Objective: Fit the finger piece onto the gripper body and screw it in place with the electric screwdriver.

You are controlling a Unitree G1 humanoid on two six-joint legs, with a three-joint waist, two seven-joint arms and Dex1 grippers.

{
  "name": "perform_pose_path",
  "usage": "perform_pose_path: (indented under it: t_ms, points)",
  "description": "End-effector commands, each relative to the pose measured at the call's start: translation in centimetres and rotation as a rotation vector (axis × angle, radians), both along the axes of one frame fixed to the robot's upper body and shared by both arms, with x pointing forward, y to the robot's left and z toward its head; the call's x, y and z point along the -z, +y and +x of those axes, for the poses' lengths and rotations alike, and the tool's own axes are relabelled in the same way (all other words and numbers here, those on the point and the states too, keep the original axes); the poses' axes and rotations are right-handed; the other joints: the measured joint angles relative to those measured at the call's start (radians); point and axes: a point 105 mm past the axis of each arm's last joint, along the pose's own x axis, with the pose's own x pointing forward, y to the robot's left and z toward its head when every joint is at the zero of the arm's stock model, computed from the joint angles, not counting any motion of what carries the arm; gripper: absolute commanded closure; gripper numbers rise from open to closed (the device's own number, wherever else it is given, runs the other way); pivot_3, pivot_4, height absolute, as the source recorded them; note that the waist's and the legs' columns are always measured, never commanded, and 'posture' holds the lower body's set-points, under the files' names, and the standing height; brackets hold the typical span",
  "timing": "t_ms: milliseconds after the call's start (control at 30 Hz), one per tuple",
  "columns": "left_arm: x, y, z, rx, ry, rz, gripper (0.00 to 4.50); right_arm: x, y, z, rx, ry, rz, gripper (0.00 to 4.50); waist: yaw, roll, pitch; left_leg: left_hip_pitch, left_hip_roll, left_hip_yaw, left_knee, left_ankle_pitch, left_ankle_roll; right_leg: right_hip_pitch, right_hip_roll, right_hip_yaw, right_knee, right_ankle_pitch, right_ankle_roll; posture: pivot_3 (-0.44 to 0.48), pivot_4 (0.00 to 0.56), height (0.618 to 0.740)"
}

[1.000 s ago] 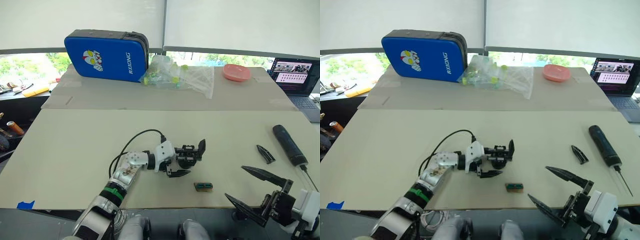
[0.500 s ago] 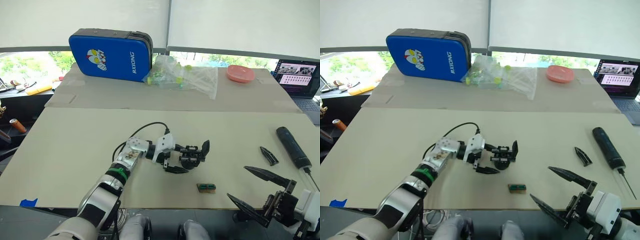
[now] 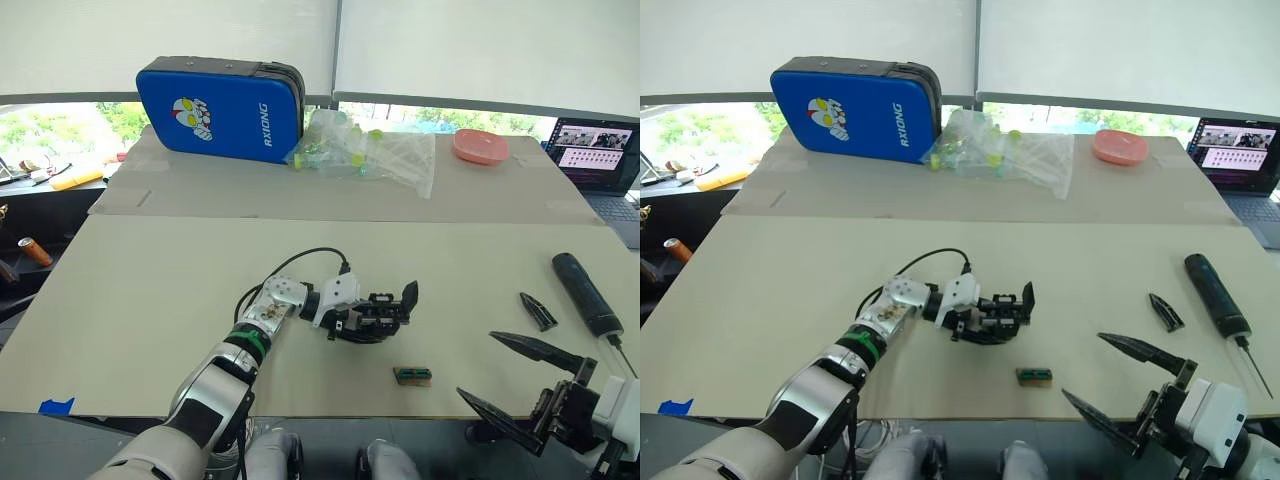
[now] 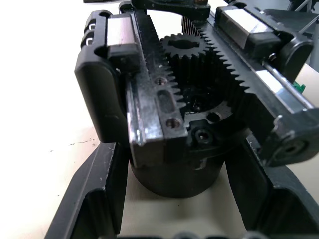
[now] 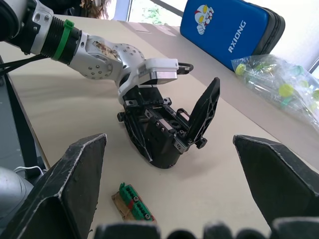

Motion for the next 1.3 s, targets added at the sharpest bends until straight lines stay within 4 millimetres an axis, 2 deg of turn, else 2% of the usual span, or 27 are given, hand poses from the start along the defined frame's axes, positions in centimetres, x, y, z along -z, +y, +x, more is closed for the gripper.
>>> perform_pose_path:
  t_ms: [33, 167, 300, 400, 633, 967, 1033, 1133, 1300]
  points:
    - [-1.8, -0.3, 0.9, -0.09, -0.029, -0.111, 2.21, -1.1, 0.3, -0.2, -0.01, -0.031, -0.002, 0.0, 0.0, 0.0, 0.0, 0.0, 0.0, 0.0, 0.0, 0.0, 0.0, 0.0, 0.0, 0.0, 0.0, 0.0, 0.0, 0.0, 0.15, 0.74]
    - [-3.5, 0.2, 1.2, -0.21, -0.041, -0.184, 2.21, -0.9, 0.2, -0.2, -0.004, -0.018, -0.002, 0.0, -0.002, 0.0, 0.0, 0.0, 0.0, 0.0, 0.0, 0.0, 0.0, 0.0, -0.001, 0.001, 0.0, 0.0, 0.0, 0.0, 0.15, 0.74]
    - [-5.1, 0.3, 1.4, -0.401, -0.04, -0.248, 2.21, -0.5, 0.0, 0.0, 0.008, -0.012, -0.003, 0.0, -0.002, 0.001, 0.001, -0.001, 0.0, 0.0, 0.0, 0.0, 0.0, -0.001, -0.001, 0.003, 0.001, 0.0, 0.0, 0.0, 0.15, 0.74]
    - [-5.6, 0.0, 0.7, -0.489, -0.077, -0.259, 2.21, -0.3, 0.1, 0.1, 0.011, -0.008, -0.003, 0.0, 0.001, 0.001, 0.001, -0.001, 0.0, -0.001, 0.0, 0.0, 0.0, 0.0, -0.002, 0.004, 0.0, 0.0, 0.0, 0.0, 0.15, 0.74]
    - [-4.5, -0.6, -0.6, -0.587, -0.043, -0.238, 2.21, -0.1, 0.2, 0.1, 0.006, 0.001, 0.003, 0.0, 0.004, 0.001, 0.001, -0.001, 0.0, -0.001, 0.0, 0.0, -0.002, 0.0, -0.002, 0.004, 0.0, 0.0, 0.0, 0.0, 0.15, 0.74]
    - [-2.5, 0.6, -0.4, -0.659, -0.028, -0.182, 2.21, 0.0, -0.1, 0.1, -0.006, 0.007, 0.0, 0.0, 0.006, 0.001, 0.001, -0.001, 0.0, -0.001, 0.0, -0.001, -0.003, 0.0, -0.002, 0.004, 0.0, 0.0, 0.0, 0.0, 0.15, 0.74]
    - [-2.3, 0.7, -0.5, -0.658, -0.012, -0.18, 1.17, 0.0, -0.1, 0.2, -0.009, 0.006, -0.002, 0.0, 0.007, 0.001, 0.001, -0.001, 0.0, -0.001, 0.0, -0.001, -0.003, 0.0, -0.002, 0.004, 0.0, 0.0, 0.0, 0.0, 0.15, 0.74]
    - [-2.2, 0.9, -0.6, -0.646, -0.006, -0.175, 0.07, 0.0, -0.1, 0.2, -0.011, 0.005, -0.002, 0.0, 0.011, 0.001, 0.0, -0.001, 0.0, -0.001, 0.0, -0.001, -0.003, 0.0, -0.003, 0.005, 0.0, 0.0, 0.0, 0.0, 0.15, 0.74]
    - [-2.0, 1.8, -0.4, -0.619, 0.009, -0.157, 0.07, 0.1, -0.1, 0.4, -0.014, 0.001, 0.0, 0.0, 0.012, 0.002, 0.0, -0.001, 0.0, -0.001, 0.0, -0.001, -0.003, 0.0, -0.003, 0.005, 0.0, 0.0, 0.0, 0.0, 0.15, 0.74]
